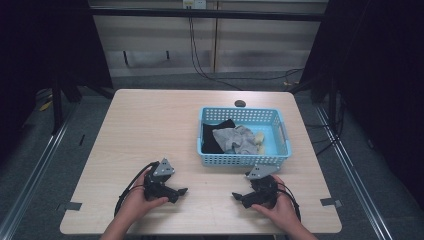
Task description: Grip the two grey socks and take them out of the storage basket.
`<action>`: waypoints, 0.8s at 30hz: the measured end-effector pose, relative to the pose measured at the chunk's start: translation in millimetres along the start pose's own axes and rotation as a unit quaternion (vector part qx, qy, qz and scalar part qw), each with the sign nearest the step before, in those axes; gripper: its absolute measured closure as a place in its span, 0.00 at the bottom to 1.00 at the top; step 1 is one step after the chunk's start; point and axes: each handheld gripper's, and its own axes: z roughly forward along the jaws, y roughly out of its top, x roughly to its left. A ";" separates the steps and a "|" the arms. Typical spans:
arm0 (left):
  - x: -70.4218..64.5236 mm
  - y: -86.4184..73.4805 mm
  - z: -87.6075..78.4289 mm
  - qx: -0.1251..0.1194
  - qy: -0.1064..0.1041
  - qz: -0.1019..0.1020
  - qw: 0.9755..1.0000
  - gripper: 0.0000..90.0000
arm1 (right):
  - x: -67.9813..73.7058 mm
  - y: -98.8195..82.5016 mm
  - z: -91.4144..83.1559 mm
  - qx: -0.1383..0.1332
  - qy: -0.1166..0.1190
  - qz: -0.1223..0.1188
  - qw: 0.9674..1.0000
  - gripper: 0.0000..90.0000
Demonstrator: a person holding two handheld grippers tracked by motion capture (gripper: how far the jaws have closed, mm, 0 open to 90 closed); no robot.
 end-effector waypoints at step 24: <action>0.1 0.0 -0.1 0.000 0.000 0.001 1.000 0.10 | -15.4 63.5 -39.3 0.175 0.066 0.013 0.982 0.24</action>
